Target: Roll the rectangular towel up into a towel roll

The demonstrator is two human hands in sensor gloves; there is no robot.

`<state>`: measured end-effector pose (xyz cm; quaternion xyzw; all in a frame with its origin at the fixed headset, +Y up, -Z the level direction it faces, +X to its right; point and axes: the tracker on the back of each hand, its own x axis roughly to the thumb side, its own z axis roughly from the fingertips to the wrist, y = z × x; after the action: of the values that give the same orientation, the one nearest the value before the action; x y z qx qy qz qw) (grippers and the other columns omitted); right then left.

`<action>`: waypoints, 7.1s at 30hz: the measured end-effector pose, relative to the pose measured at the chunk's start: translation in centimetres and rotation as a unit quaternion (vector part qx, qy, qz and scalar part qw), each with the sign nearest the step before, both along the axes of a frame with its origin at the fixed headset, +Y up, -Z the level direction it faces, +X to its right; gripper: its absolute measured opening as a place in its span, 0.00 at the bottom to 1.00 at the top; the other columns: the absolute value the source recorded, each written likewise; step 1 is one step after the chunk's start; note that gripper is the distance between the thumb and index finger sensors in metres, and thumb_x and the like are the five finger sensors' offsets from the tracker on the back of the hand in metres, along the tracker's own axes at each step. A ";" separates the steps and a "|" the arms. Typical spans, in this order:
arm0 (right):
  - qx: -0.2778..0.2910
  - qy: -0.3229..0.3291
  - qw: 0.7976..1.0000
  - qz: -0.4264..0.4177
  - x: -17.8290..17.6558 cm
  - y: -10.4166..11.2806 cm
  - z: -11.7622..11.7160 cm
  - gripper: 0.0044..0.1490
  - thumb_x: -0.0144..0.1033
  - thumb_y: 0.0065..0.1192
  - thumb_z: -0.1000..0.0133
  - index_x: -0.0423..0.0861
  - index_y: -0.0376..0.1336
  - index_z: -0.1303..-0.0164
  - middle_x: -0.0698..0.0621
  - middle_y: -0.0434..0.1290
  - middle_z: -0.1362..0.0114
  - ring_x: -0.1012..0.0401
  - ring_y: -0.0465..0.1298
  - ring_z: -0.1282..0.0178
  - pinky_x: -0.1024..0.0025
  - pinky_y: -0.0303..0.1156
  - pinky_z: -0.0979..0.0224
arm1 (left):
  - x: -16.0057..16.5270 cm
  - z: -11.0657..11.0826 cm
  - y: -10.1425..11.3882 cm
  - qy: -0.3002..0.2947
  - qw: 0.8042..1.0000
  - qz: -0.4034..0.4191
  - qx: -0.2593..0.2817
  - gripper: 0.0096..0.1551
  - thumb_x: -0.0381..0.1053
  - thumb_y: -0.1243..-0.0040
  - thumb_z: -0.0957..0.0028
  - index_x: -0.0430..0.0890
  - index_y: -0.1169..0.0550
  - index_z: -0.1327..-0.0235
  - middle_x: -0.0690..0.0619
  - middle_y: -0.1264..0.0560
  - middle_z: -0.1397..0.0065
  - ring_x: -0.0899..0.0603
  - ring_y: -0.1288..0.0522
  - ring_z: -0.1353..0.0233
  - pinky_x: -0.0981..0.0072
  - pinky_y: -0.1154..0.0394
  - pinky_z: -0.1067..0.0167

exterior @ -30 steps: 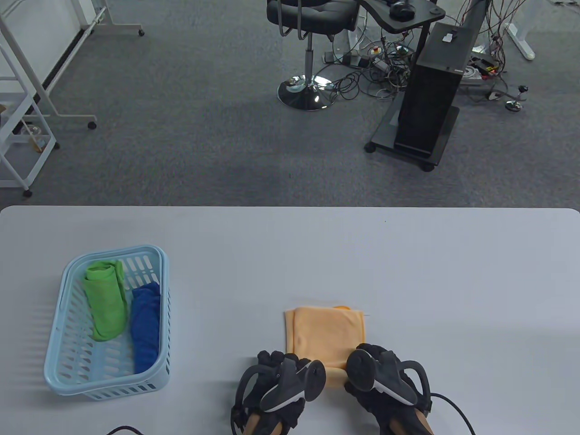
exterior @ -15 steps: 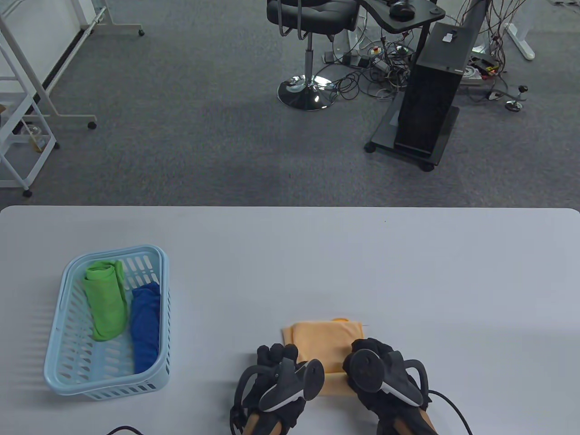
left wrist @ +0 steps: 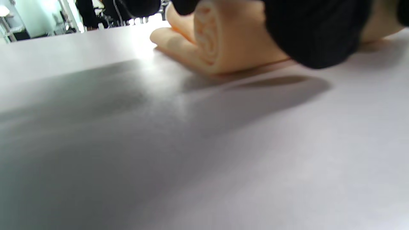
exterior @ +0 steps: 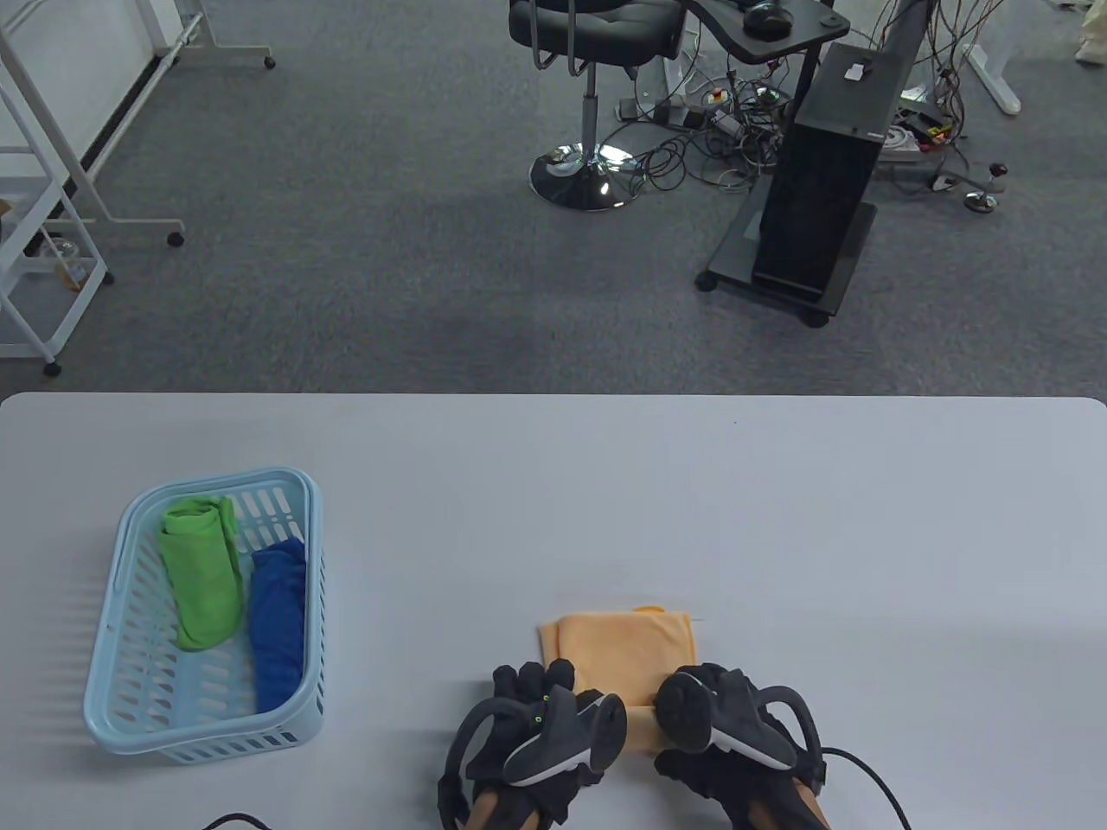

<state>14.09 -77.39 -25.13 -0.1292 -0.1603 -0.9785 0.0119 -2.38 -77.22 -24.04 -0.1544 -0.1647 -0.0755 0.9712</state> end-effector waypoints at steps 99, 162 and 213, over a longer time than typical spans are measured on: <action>0.016 -0.084 0.986 -0.140 3.5 1.3 -0.8 0.39 0.47 0.60 0.60 0.55 0.63 0.34 0.49 0.66 0.31 0.51 0.68 0.29 0.36 0.52 0.23 | -2.7 -1.1 0.2 0.083 0.982 0.165 -0.040 0.35 0.57 0.50 0.59 0.46 0.21 0.40 0.42 0.34 0.27 0.31 0.44 0.24 0.30 0.51 0.30; -0.002 -0.256 0.966 0.014 12.5 0.7 -6.0 0.54 0.58 0.56 0.62 0.54 0.46 0.24 0.48 0.33 0.20 0.41 0.45 0.19 0.38 0.48 0.22 | -9.8 -0.9 4.9 0.155 0.957 0.223 0.104 0.54 0.74 0.44 0.65 0.60 0.39 0.19 0.40 0.50 0.13 0.28 0.56 0.17 0.24 0.55 0.29; 0.034 -0.392 0.919 0.024 26.3 4.0 -8.4 0.64 0.70 0.52 0.69 0.60 0.35 0.24 0.48 0.22 0.23 0.46 0.25 0.22 0.33 0.29 0.25 | -9.7 -1.1 4.3 0.164 0.964 0.204 0.053 0.55 0.76 0.46 0.64 0.60 0.40 0.19 0.40 0.50 0.13 0.28 0.56 0.16 0.22 0.56 0.30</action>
<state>40.41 -73.36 -33.48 0.2695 -0.1215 -0.9550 -0.0241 -12.05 -72.97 -25.18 -0.0759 -0.0269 0.1423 0.9865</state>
